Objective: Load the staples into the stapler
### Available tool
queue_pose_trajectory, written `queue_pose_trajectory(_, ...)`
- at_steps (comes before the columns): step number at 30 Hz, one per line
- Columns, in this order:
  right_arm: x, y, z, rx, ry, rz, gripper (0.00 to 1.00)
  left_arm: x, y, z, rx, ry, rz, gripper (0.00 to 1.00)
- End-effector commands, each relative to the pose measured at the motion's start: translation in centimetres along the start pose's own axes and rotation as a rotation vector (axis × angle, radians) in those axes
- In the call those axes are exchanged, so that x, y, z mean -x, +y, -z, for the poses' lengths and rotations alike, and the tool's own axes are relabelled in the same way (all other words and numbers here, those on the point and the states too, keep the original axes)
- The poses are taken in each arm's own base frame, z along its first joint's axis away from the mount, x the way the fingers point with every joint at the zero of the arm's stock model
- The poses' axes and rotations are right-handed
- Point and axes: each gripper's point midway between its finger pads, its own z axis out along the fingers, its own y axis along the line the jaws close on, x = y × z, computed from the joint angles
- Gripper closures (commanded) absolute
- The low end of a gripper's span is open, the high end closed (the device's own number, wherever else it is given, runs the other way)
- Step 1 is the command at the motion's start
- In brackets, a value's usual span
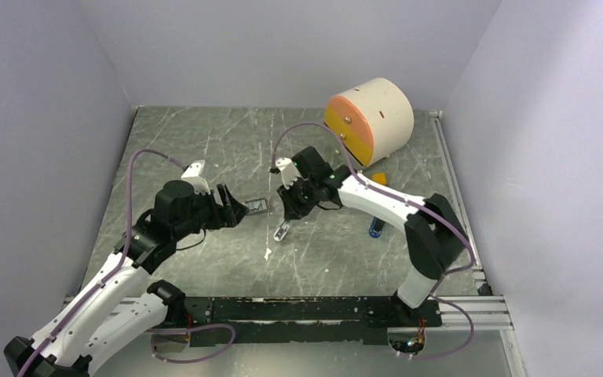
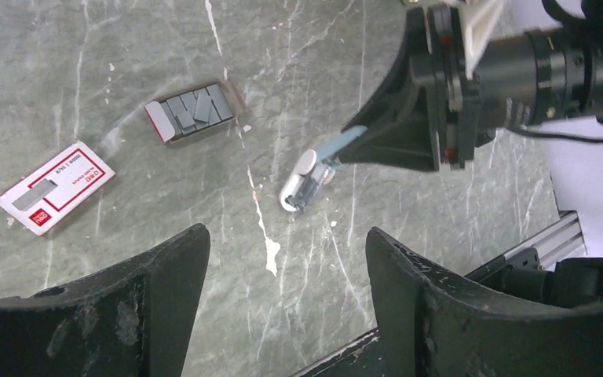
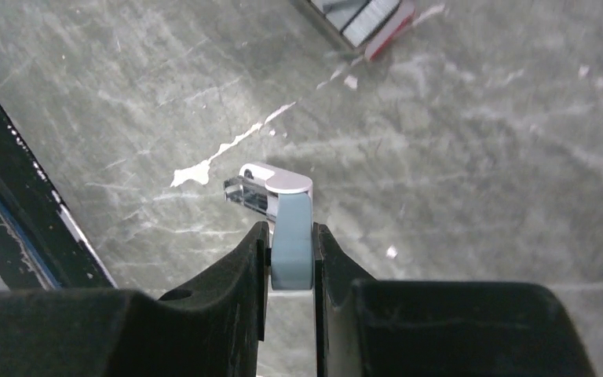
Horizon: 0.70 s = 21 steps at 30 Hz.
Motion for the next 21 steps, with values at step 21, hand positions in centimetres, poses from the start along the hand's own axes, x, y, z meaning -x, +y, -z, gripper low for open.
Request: queue_pose_trajectory(21,4.5,-6.9,-2.9,0.338,0.122,0.236,0.79,2.7,-0.3,-1.1,0.018,-0.082,-0.075,0.22)
